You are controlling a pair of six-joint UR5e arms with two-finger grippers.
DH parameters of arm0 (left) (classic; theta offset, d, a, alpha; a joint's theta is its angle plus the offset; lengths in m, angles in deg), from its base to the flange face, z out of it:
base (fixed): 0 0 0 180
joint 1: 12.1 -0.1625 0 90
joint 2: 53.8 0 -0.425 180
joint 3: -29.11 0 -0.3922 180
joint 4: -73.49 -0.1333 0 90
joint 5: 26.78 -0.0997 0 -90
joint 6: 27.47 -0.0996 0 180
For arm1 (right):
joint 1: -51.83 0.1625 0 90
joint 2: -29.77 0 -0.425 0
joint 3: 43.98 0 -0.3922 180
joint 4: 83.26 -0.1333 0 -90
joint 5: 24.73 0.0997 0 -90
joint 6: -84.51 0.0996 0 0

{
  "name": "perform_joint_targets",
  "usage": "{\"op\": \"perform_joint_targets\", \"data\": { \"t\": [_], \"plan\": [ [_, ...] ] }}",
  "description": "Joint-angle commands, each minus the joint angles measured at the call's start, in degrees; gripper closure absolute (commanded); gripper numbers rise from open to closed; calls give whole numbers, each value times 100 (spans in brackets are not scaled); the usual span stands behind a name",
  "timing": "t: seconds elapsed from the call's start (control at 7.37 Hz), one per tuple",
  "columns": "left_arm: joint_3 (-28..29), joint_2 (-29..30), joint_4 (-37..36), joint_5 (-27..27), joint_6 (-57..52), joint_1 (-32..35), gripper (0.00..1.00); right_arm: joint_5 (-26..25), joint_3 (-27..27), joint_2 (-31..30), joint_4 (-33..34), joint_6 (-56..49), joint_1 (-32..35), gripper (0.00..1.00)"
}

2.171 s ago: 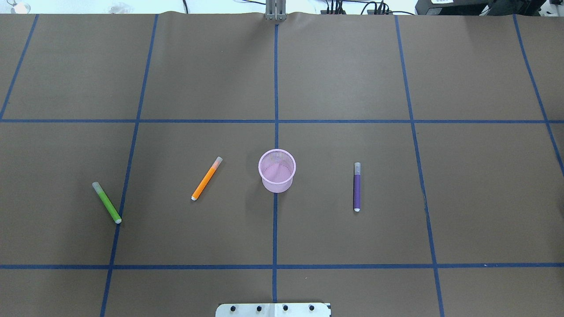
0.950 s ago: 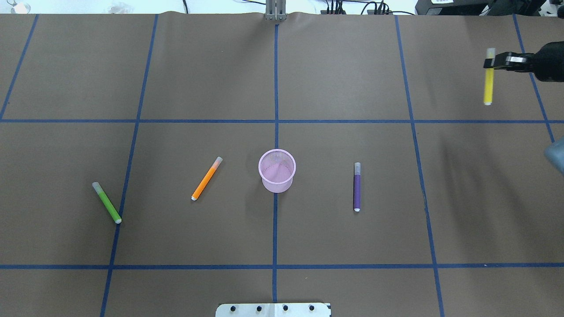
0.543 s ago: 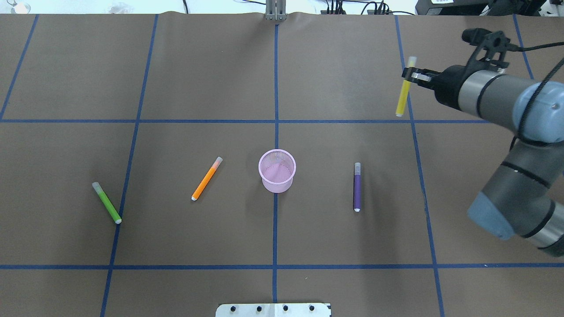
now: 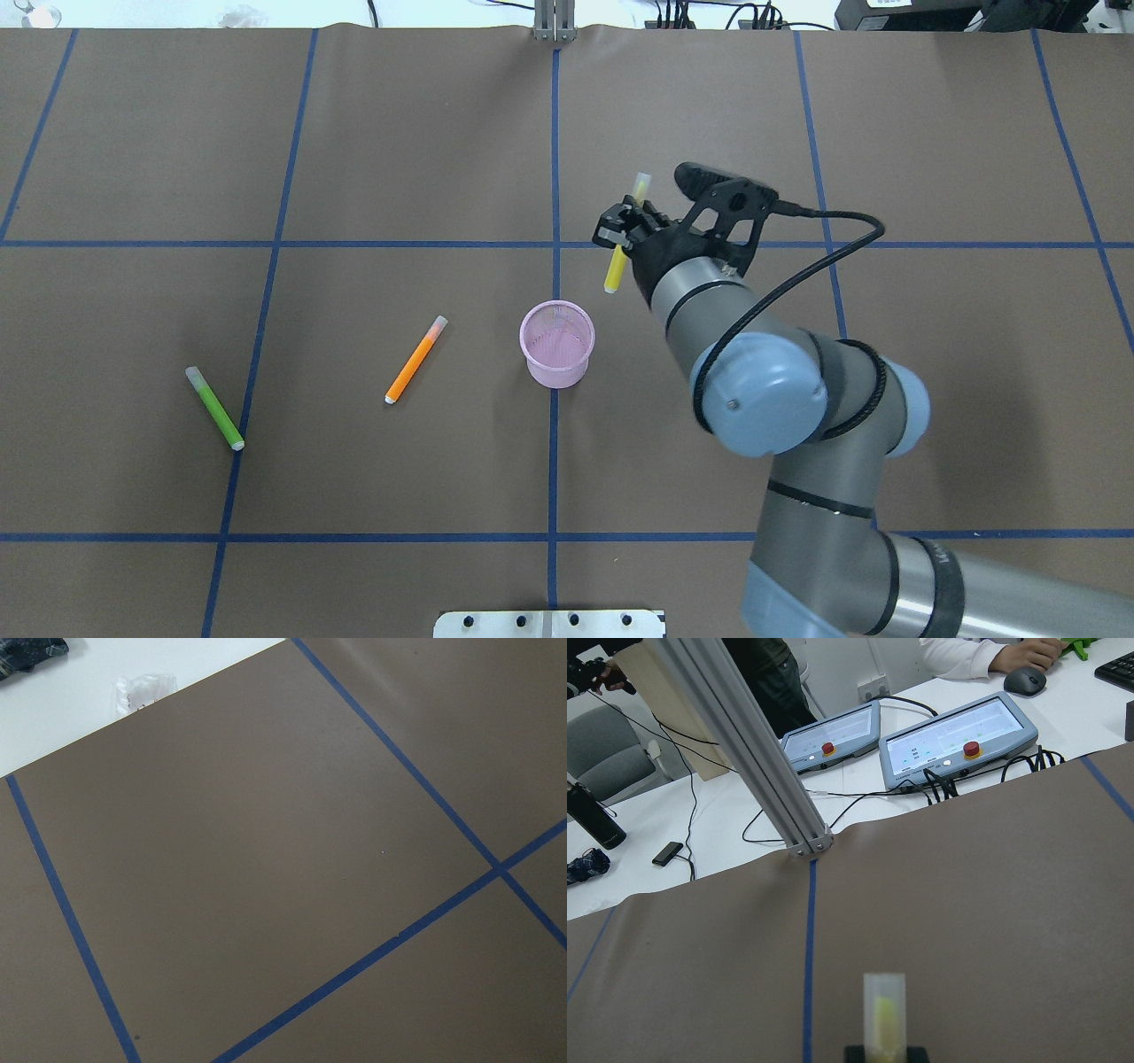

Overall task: Collect pens into pen holder
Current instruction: 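Lift the yellow marker with the right gripper and carry it over the cup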

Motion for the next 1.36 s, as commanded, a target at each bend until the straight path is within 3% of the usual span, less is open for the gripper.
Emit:
{"op": "perform_joint_targets", "data": {
  "t": [0.0, 0.41, 0.54, 0.68, 0.81, 1.09, 1.22],
  "plan": [
    [26, 7, 11, 0, -3, -9, 0, -811, -534, 457, 114, 64, -441, 100],
    [79, 7, 11, 0, -3, -9, 0, -1102, -975, 573, 97, 64, -723, 100],
    [88, 7, 11, 0, -3, -9, 0, -1103, -949, 581, 79, 64, -750, 69],
    [88, 7, 11, 0, -3, -9, 0, -1146, -958, 581, 105, 46, -759, 7],
    [88, 7, 11, 0, -3, -9, 0, -1155, -949, 581, 114, 37, -759, 1],
    [88, 7, 20, 0, -3, -9, 0, -911, -722, 564, 140, -24, -672, 1],
    [88, 7, 20, 0, -3, -9, 0, -152, -642, 555, 314, -33, -331, 1]
  ]
}}
